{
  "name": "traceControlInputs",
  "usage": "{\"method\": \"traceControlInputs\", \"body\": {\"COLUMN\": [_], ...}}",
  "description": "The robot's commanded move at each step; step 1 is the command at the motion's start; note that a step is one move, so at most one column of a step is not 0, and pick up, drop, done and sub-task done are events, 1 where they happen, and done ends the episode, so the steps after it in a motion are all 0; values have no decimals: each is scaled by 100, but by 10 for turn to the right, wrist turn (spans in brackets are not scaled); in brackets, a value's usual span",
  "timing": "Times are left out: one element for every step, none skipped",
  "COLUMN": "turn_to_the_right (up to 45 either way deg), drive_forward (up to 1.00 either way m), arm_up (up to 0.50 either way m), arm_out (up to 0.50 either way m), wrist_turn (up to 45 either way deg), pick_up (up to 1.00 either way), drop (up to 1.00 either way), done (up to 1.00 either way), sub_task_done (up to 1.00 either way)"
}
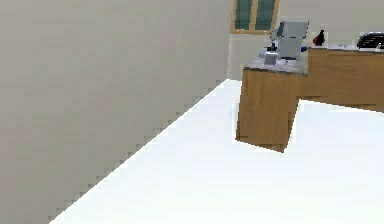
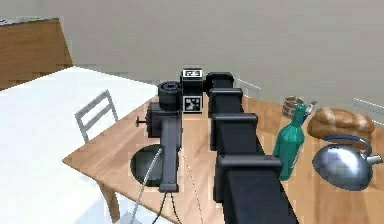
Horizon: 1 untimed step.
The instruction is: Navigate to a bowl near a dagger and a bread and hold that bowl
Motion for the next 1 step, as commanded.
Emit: {"method": "traceControlInputs", "body": {"turn_to_the_right": [0], "drive_forward": [0], "arm_up": [0], "arm_out": [0], "wrist_turn": [450], "pick_up": [0], "drop": [0], "done": [0], "sub_task_done": [0]}}
